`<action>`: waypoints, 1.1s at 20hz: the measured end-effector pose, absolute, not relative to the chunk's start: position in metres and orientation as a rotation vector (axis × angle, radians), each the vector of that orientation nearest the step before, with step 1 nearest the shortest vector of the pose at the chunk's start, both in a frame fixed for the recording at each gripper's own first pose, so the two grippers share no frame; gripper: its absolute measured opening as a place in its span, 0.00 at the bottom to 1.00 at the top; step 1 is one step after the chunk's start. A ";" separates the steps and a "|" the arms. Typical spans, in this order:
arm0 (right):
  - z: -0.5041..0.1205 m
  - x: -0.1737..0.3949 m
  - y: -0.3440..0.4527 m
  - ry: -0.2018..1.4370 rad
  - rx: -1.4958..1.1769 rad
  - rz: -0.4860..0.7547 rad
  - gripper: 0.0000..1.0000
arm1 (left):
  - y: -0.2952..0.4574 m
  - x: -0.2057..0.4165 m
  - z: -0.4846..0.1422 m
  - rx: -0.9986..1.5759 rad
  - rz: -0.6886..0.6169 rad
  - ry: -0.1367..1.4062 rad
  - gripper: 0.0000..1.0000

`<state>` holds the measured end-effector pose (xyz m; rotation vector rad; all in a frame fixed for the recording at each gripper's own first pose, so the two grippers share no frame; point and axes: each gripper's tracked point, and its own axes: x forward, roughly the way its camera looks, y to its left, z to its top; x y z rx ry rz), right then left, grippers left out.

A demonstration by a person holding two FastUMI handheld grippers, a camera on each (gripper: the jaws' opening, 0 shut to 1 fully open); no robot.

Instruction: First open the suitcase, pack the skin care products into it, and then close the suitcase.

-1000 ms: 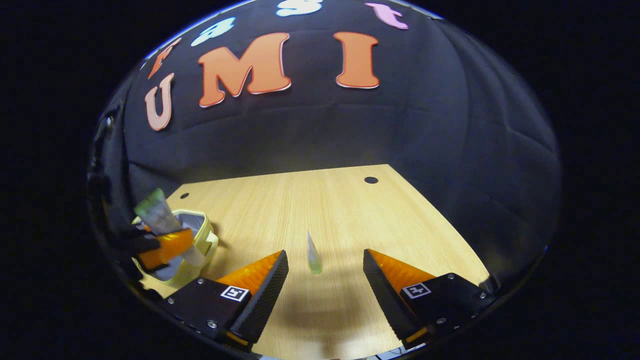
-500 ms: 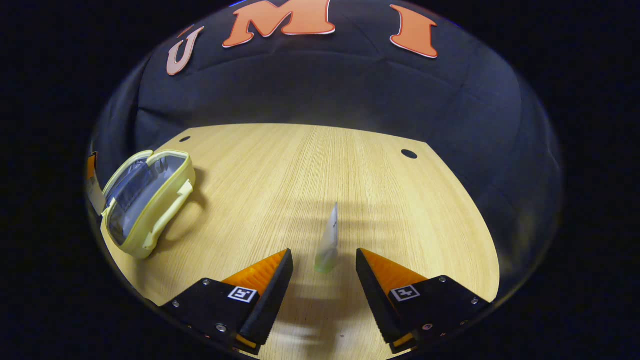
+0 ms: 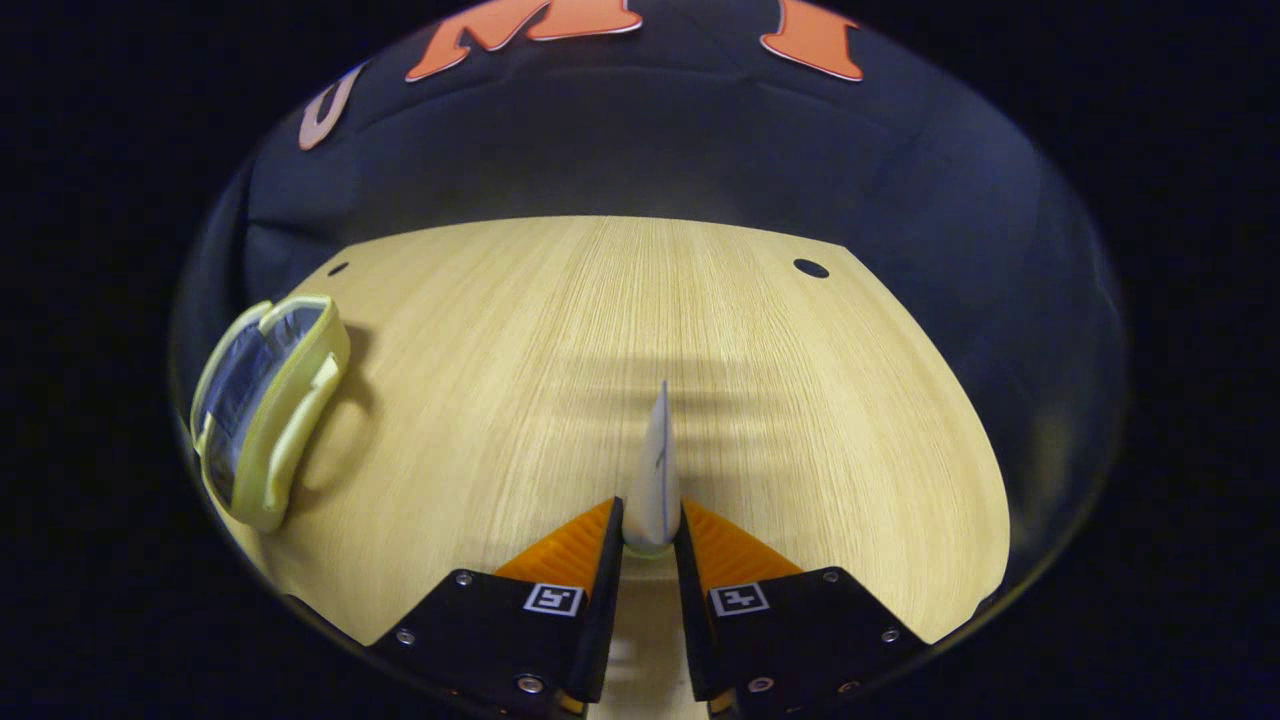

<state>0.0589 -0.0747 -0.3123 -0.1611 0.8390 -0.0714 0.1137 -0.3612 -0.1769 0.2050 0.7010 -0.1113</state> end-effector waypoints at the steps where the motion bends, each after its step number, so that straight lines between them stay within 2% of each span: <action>1: -0.302 0.054 -0.064 0.847 -0.111 -0.046 0.32 | -0.355 0.114 -0.173 0.208 -0.122 0.724 0.30; 7: -0.249 0.024 0.007 0.901 0.103 0.155 0.32 | -0.294 0.123 -0.157 0.344 -0.153 0.921 0.30; 10: -0.237 0.012 0.040 0.916 0.191 0.238 0.32 | -0.273 0.122 -0.185 0.359 -0.205 1.169 0.29; 12: -0.231 0.004 0.054 0.926 0.222 0.271 0.32 | -0.272 0.127 -0.209 0.352 -0.195 1.314 0.30; 13: -0.230 0.000 0.059 0.931 0.229 0.281 0.27 | -0.270 0.131 -0.222 0.355 -0.188 1.359 0.30; 16: -0.228 -0.007 0.065 0.946 0.239 0.286 0.36 | -0.259 0.146 -0.255 0.370 -0.140 1.453 0.30; 17: -0.227 -0.011 0.064 0.947 0.239 0.280 0.31 | -0.256 0.151 -0.268 0.368 -0.123 1.473 0.30; 22: -0.226 -0.022 0.062 0.964 0.240 0.241 0.31 | -0.228 0.166 -0.321 0.330 -0.064 1.548 0.30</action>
